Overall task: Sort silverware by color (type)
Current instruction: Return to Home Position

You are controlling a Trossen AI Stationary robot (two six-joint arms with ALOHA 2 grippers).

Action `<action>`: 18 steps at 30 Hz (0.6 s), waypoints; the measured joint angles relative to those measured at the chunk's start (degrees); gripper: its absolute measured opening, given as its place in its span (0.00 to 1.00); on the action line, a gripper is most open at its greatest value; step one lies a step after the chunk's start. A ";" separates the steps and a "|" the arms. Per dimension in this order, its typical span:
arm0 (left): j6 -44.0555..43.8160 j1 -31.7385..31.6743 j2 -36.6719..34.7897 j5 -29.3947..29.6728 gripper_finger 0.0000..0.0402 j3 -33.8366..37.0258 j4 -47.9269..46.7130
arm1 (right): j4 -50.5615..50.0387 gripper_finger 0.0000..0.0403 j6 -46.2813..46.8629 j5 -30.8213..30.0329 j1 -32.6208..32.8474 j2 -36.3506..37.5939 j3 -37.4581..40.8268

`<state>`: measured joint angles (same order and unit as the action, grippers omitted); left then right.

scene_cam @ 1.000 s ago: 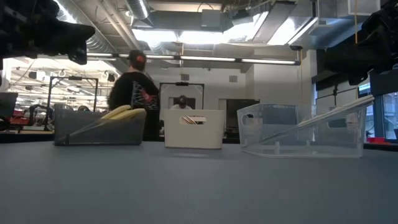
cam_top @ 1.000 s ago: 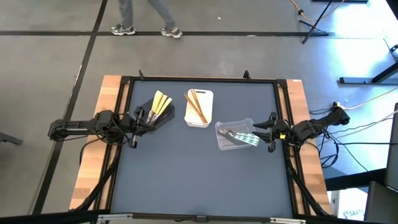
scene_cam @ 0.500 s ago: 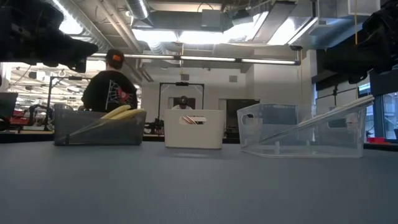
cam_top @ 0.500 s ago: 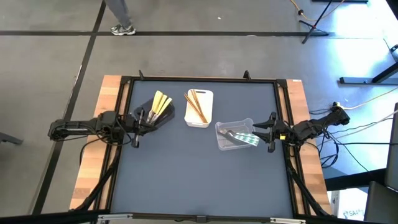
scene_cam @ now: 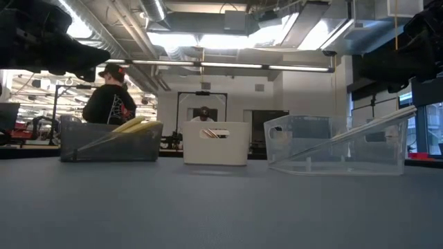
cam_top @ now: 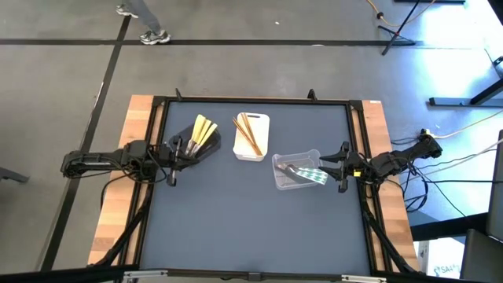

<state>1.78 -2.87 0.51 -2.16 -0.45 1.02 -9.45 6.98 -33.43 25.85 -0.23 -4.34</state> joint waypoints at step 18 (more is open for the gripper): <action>-0.20 0.00 0.00 -0.01 0.00 0.00 -0.07 | -0.02 0.40 -8.97 -2.35 0.01 0.00 0.00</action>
<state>1.58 -2.87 0.51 -2.17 -0.45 0.95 -9.47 -2.00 -35.78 25.86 -0.23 -4.34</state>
